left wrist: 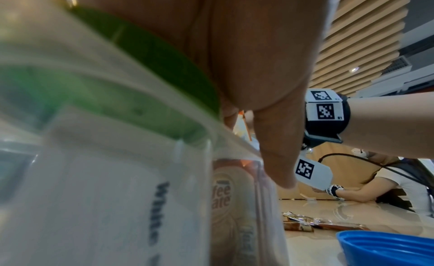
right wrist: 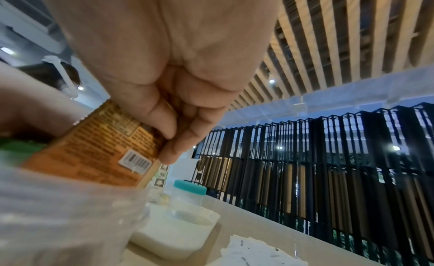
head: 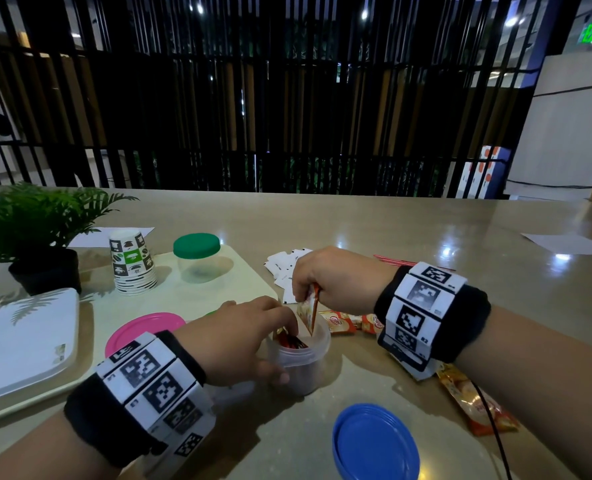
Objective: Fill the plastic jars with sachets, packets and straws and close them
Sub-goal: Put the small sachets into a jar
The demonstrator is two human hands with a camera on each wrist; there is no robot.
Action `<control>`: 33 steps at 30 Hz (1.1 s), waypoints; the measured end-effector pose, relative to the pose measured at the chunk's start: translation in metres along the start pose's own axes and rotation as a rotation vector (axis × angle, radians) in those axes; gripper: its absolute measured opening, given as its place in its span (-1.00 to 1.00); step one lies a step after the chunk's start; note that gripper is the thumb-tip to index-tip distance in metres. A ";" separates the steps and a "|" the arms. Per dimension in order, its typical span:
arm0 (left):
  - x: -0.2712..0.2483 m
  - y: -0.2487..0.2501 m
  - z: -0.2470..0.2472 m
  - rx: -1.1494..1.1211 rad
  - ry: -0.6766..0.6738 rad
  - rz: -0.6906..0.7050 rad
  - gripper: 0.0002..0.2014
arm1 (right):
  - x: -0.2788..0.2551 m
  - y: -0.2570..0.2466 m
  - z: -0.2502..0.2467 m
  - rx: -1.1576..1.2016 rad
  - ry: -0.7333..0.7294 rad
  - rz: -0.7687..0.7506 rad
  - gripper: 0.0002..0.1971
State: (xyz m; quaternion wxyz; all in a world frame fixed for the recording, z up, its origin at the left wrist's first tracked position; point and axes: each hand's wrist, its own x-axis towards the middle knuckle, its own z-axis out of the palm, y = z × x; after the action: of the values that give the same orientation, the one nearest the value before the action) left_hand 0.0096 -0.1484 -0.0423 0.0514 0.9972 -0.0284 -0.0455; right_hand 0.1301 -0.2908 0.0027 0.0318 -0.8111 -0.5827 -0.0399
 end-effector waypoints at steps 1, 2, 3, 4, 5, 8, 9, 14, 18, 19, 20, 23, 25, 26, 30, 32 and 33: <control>0.000 0.000 0.000 0.001 0.000 0.000 -0.43 | -0.001 -0.002 0.003 -0.028 -0.033 -0.011 -0.62; 0.000 0.001 0.000 0.005 0.004 0.002 -0.42 | -0.001 -0.004 0.007 -0.059 -0.068 -0.027 -0.64; -0.001 0.001 0.000 0.010 0.008 0.004 -0.41 | -0.001 -0.005 0.011 -0.091 -0.101 -0.048 -0.66; 0.000 0.001 -0.001 0.013 0.014 0.006 -0.39 | -0.001 -0.007 0.015 -0.118 -0.131 -0.069 -0.69; 0.000 0.001 -0.001 0.015 0.018 0.009 -0.37 | -0.001 -0.007 0.019 -0.132 -0.148 -0.083 -0.71; 0.000 0.001 -0.001 0.019 0.024 0.016 -0.31 | -0.004 -0.006 0.022 -0.077 -0.139 -0.075 -0.64; 0.000 0.001 0.000 0.022 0.025 0.015 -0.31 | -0.005 -0.006 0.020 -0.022 -0.135 -0.041 -0.58; -0.002 0.000 0.000 0.013 0.037 0.024 -0.36 | -0.012 -0.006 0.003 0.160 -0.103 0.132 -0.61; 0.000 0.001 0.001 0.026 0.034 0.019 -0.36 | -0.013 -0.015 0.003 0.135 -0.191 0.201 -0.91; 0.000 0.001 0.001 0.027 0.031 0.013 -0.35 | -0.012 -0.018 0.004 0.112 -0.222 0.195 -0.83; 0.001 0.000 0.002 0.028 0.030 0.009 -0.35 | -0.012 -0.021 0.005 0.074 -0.255 0.190 -0.77; 0.001 0.000 0.002 0.018 0.041 -0.014 -0.34 | -0.006 -0.029 0.010 -0.048 -0.286 0.170 -0.78; 0.000 -0.001 0.003 0.016 0.051 -0.025 -0.33 | -0.003 -0.034 0.012 -0.071 -0.310 0.183 -0.77; 0.000 -0.001 0.003 0.017 0.052 -0.025 -0.32 | -0.003 -0.036 0.014 -0.071 -0.330 0.195 -0.77; 0.000 0.000 0.002 0.019 0.059 -0.026 -0.33 | -0.002 -0.042 0.013 -0.105 -0.434 0.189 -0.83; 0.000 0.001 0.002 0.018 0.058 -0.029 -0.34 | -0.003 -0.042 0.011 -0.047 -0.441 0.195 -0.80; -0.001 0.001 0.001 0.013 0.058 -0.033 -0.35 | -0.003 -0.042 0.011 -0.017 -0.443 0.205 -0.76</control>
State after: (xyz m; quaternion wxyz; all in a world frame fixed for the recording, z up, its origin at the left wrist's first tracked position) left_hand 0.0087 -0.1495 -0.0436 0.0451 0.9988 -0.0108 -0.0174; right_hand 0.0902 -0.2791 -0.0079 -0.0997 -0.8553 -0.4896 0.1372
